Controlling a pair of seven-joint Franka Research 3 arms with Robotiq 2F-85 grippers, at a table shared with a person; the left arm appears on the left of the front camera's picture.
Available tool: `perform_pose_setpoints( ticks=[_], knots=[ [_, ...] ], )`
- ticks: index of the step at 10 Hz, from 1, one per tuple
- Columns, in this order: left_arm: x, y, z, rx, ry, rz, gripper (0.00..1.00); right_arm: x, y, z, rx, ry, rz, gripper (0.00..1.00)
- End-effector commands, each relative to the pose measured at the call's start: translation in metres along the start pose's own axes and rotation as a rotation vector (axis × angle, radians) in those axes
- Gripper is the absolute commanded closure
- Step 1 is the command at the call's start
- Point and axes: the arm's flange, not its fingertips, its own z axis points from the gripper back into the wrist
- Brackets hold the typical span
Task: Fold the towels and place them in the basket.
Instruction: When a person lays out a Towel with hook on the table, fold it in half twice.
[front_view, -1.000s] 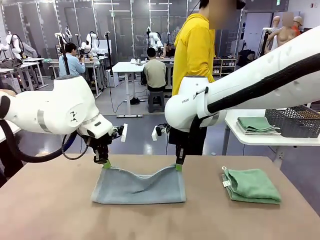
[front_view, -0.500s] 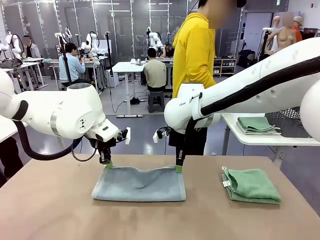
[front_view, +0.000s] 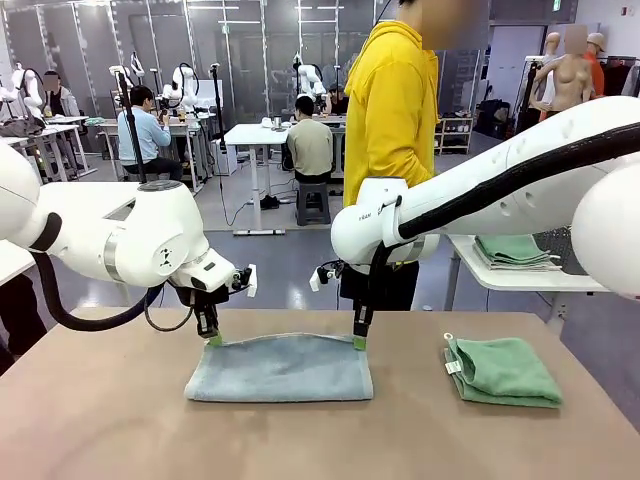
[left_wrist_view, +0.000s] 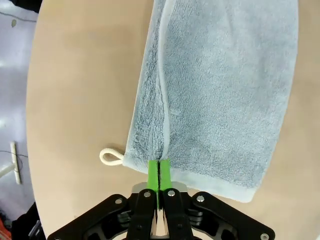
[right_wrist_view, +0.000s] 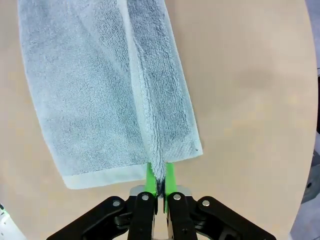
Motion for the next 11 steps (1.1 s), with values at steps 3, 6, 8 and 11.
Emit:
perform_pose_setpoints(
  ticks=[3, 6, 8, 11],
  knots=[
    [-0.003, -0.0015, -0.0084, 0.097, 0.035, 0.044, 0.99, 0.0022, -0.0047, -0.0071, -0.034, 0.003, -0.043, 0.93],
    [-0.0044, -0.0016, -0.0131, 0.08, 0.005, 0.031, 0.99, 0.0004, -0.0013, -0.0089, -0.05, -0.009, -0.039, 0.93],
    [-0.0033, -0.0027, -0.013, 0.059, 0.003, -0.006, 0.9, 0.0024, 0.0017, -0.0077, -0.055, -0.004, -0.028, 0.93],
    [-0.004, -0.0047, -0.0111, 0.05, 0.01, -0.034, 0.06, 0.0034, 0.0039, -0.0052, -0.06, 0.009, -0.013, 0.29]
  ],
)
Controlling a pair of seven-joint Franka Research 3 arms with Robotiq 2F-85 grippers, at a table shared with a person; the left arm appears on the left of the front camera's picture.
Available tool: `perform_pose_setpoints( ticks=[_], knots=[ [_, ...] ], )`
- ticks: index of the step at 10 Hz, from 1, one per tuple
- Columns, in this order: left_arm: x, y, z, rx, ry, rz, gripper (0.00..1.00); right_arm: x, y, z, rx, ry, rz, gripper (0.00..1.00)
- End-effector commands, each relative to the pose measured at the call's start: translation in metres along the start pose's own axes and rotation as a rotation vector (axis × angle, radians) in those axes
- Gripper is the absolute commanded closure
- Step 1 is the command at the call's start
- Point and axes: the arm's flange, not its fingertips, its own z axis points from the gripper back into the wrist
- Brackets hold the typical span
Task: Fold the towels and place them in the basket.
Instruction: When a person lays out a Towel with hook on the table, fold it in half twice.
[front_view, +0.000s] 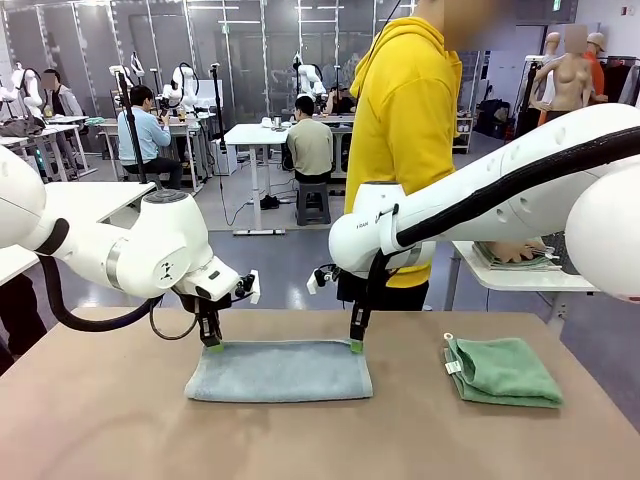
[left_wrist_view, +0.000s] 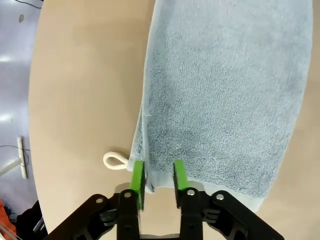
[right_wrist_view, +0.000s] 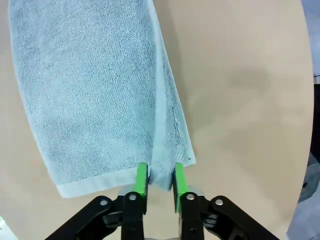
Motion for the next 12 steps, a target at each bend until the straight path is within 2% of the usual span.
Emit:
perform_pose_setpoints(
  ticks=[1, 2, 4, 5, 6, 7, 10, 12],
  knots=[
    [-0.008, -0.002, 0.004, 0.004, -0.009, -0.035, 0.32, -0.002, 0.006, 0.003, -0.029, 0.014, -0.012, 0.12],
    [-0.009, -0.002, 0.01, 0.015, -0.013, -0.039, 0.0, -0.002, 0.008, 0.01, -0.047, 0.009, -0.007, 0.0],
    [-0.011, -0.007, 0.034, 0.069, -0.046, -0.025, 0.0, -0.003, 0.016, 0.024, -0.074, -0.012, -0.002, 0.0],
    [-0.012, -0.016, 0.05, 0.087, -0.059, -0.036, 0.0, -0.004, 0.023, 0.033, -0.102, -0.002, -0.029, 0.11],
    [-0.015, -0.025, 0.062, 0.078, -0.06, -0.033, 0.0, -0.006, 0.033, 0.041, -0.1, 0.003, -0.087, 0.03],
    [-0.023, -0.034, 0.073, 0.052, -0.062, -0.001, 0.0, -0.007, 0.043, 0.049, -0.078, -0.017, -0.173, 0.0],
    [-0.063, -0.067, 0.107, -0.11, -0.21, 0.257, 0.0, -0.013, 0.073, 0.06, -0.005, -0.175, -0.488, 0.0],
    [-0.101, -0.099, 0.123, -0.135, -0.249, 0.41, 0.0, -0.015, 0.083, 0.054, -0.019, -0.208, -0.658, 0.0]
  ],
)
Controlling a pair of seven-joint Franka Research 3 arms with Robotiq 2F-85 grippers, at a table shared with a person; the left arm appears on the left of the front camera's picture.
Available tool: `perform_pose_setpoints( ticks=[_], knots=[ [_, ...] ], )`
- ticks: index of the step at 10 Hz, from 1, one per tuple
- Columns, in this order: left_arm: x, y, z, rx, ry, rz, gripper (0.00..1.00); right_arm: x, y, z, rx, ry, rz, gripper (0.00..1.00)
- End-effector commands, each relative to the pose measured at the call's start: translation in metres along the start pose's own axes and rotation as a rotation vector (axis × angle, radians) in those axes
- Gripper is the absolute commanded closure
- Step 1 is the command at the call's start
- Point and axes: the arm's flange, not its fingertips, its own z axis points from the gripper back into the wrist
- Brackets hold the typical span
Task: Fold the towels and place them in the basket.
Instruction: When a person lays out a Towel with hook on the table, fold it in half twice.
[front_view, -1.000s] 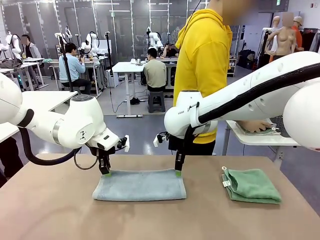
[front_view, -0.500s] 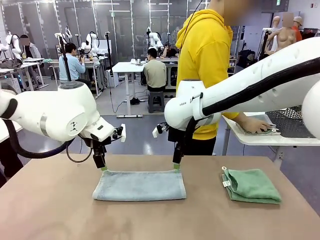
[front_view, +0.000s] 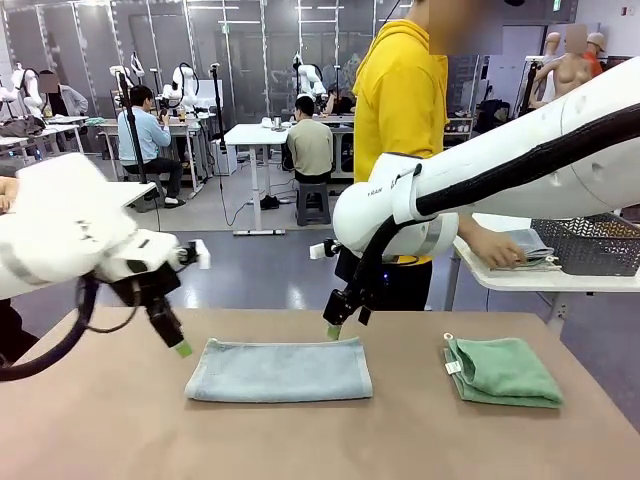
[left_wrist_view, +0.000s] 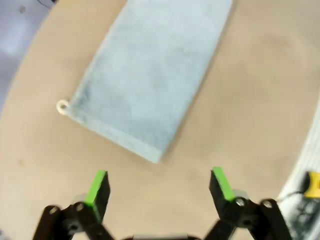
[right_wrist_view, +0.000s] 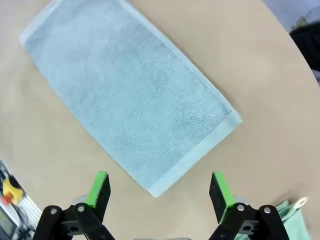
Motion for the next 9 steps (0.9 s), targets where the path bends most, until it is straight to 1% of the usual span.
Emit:
perform_pose_setpoints(
  ticks=[1, 2, 3, 5, 6, 7, 8, 9],
  knots=[
    [-0.044, -0.022, 0.025, 0.032, -0.025, 0.098, 0.0, -0.012, 0.008, -0.013, -0.054, -0.077, -0.162, 0.0],
    [-0.061, -0.026, 0.034, 0.078, -0.031, 0.165, 0.0, -0.01, 0.006, -0.019, -0.083, -0.091, -0.251, 0.0],
    [-0.076, -0.03, 0.042, 0.095, -0.03, 0.232, 0.0, -0.009, 0.003, -0.023, -0.094, -0.098, -0.3, 0.0],
    [-0.095, -0.043, 0.054, 0.123, -0.029, 0.242, 0.0, -0.009, -0.004, -0.029, -0.13, -0.102, -0.374, 0.0],
    [-0.097, -0.047, 0.058, 0.137, -0.038, 0.246, 0.0, -0.01, -0.007, -0.034, -0.128, -0.082, -0.38, 0.0],
    [-0.096, -0.048, 0.058, 0.114, -0.038, 0.193, 0.0, -0.013, -0.007, -0.035, -0.091, -0.038, -0.353, 0.0],
    [-0.088, -0.024, 0.063, 0.113, -0.04, 0.242, 0.0, -0.013, -0.011, -0.026, -0.097, -0.095, -0.348, 0.0],
    [-0.088, -0.024, 0.063, 0.113, -0.04, 0.242, 0.0, -0.013, -0.011, -0.026, -0.097, -0.095, -0.348, 0.0]
  ],
)
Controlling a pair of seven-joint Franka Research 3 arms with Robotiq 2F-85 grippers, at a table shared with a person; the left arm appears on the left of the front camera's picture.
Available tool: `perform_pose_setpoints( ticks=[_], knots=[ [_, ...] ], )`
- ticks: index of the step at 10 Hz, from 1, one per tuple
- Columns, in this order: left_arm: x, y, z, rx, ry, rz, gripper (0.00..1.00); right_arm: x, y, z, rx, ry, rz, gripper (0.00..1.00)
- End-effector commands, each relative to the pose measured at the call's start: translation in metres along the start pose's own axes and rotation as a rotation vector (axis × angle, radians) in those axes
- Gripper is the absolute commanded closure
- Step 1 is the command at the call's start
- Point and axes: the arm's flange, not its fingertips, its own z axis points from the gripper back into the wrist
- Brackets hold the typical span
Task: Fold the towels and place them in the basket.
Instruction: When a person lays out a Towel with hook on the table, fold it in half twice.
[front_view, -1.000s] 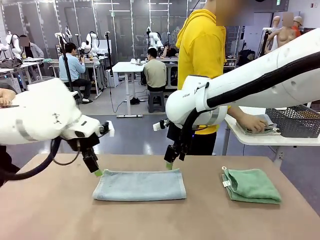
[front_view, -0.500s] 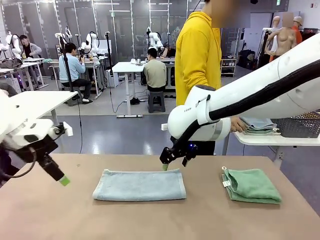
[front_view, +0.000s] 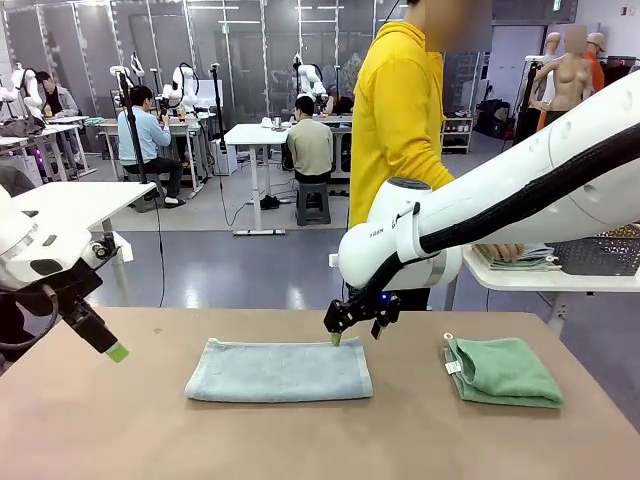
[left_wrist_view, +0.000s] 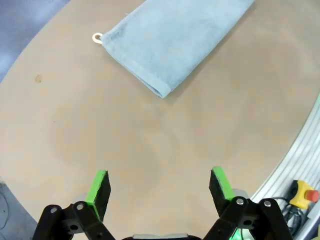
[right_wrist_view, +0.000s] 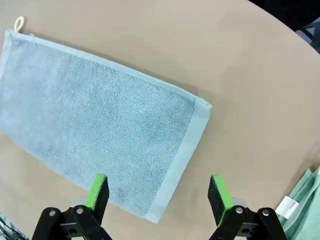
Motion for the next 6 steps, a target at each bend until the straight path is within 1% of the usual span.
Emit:
perform_pose_setpoints(
  ticks=[1, 3, 4, 5, 6],
  knots=[
    [-0.001, 0.002, -0.003, 0.004, 0.005, 0.02, 0.0, 0.001, 0.0, 0.003, 0.001, -0.017, 0.001, 0.0],
    [-0.001, 0.001, -0.001, -0.006, -0.002, 0.005, 0.0, 0.001, 0.0, 0.002, 0.0, -0.004, 0.001, 0.0],
    [0.005, -0.011, 0.038, 0.046, 0.032, 0.033, 0.0, 0.0, 0.007, -0.003, -0.078, 0.042, -0.061, 0.0],
    [0.006, -0.024, 0.069, 0.071, 0.064, 0.073, 0.0, 0.0, 0.008, -0.01, -0.121, 0.075, -0.129, 0.0],
    [0.007, -0.039, 0.095, 0.091, 0.073, 0.063, 0.0, 0.0, 0.006, -0.015, -0.105, 0.089, -0.169, 0.0]
  ],
)
